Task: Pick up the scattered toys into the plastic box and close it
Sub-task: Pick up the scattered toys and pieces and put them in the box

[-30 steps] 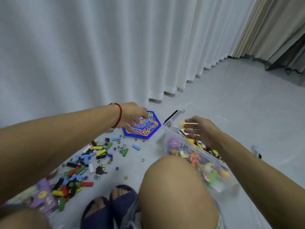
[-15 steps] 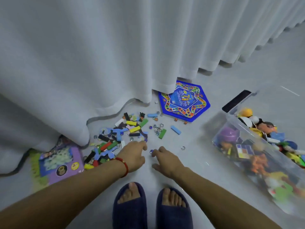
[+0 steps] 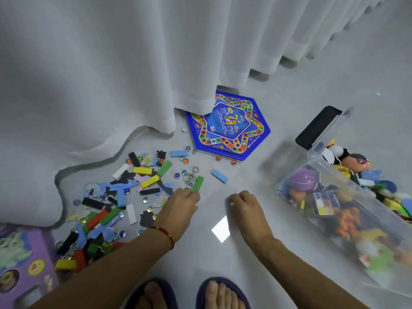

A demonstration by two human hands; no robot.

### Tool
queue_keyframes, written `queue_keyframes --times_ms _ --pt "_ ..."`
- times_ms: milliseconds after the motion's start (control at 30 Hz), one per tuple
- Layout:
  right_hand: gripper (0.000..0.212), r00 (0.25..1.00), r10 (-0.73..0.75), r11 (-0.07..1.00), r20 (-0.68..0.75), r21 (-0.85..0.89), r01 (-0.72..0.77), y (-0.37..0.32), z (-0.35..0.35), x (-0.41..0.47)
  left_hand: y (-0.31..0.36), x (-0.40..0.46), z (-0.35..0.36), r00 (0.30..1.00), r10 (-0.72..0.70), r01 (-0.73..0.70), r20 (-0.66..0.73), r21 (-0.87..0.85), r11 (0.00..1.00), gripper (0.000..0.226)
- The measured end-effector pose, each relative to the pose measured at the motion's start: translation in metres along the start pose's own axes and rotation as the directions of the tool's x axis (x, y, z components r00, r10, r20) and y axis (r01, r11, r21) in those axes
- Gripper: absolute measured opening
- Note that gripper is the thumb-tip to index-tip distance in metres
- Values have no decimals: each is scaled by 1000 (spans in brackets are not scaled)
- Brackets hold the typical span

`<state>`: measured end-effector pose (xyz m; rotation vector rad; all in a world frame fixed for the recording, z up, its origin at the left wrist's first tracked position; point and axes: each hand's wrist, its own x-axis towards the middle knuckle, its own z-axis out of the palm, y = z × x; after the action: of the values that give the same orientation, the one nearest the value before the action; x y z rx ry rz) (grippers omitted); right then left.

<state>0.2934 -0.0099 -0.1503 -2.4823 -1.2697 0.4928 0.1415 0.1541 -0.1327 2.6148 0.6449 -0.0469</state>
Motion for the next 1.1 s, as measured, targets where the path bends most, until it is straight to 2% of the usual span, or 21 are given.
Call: queue_keyframes --times_ms 67,133,200,267,333,433,500,600,667,700,733,800,867,900,967,1033,1100 --pt "33 995 -70 996 65 -59 74 4 2 1 3 12 -12 993 -68 58 -92 -108 993 25" --pt "24 998 -54 997 -11 45 55 0 -5 12 4 25 -18 983 -143 128 -118 -129 983 36" --pt "17 992 7 988 -125 154 13 -8 -15 31 4 37 -21 978 -202 195 -51 -120 973 41" --pt "18 988 23 987 -153 163 2 -14 -24 54 7 46 -20 969 -245 247 34 -69 967 39" --pt "22 994 -31 993 -103 106 42 -19 -23 74 6 52 -16 962 -255 257 98 -1 967 39" --pt "25 995 -97 995 -37 12 98 -23 -9 92 4 52 -13 966 -233 226 116 64 972 36" --pt "28 991 -128 991 -46 -55 126 -26 -1 90 2 50 -10 972 -217 208 93 93 974 32" --pt "47 969 -241 954 -54 -198 227 -25 6 74 4 47 -5 976 -206 191 74 170 967 23" --pt "49 961 -270 930 -53 -273 247 -24 7 70 5 47 -2 977 -206 192 62 179 965 19" --pt "43 970 -235 947 -59 -240 215 -25 6 72 5 47 -2 975 -214 203 54 161 966 16" --pt "34 988 -141 982 -69 -135 131 -30 2 74 6 47 -2 973 -229 222 40 132 966 14" --pt "29 989 134 978 -61 167 -122 -39 -6 76 4 46 -3 961 -277 277 -7 52 959 11" --pt "27 944 330 856 -15 427 -292 -47 -15 67 3 45 -2 946 -322 321 -42 -28 947 17" --pt "25 914 405 747 28 565 -349 -50 -18 59 3 45 -2 939 -340 337 -47 -62 940 19" --pt "18 841 505 399 194 811 -427 -56 -27 41 4 44 -2 930 -364 360 -40 -92 929 17" --pt "13 773 532 90 345 885 -458 -61 -37 24 5 43 -1 927 -375 372 -18 -95 924 13" --pt "10 738 514 -63 438 877 -476 -62 -45 9 6 40 -4 915 -403 402 13 -104 909 10"
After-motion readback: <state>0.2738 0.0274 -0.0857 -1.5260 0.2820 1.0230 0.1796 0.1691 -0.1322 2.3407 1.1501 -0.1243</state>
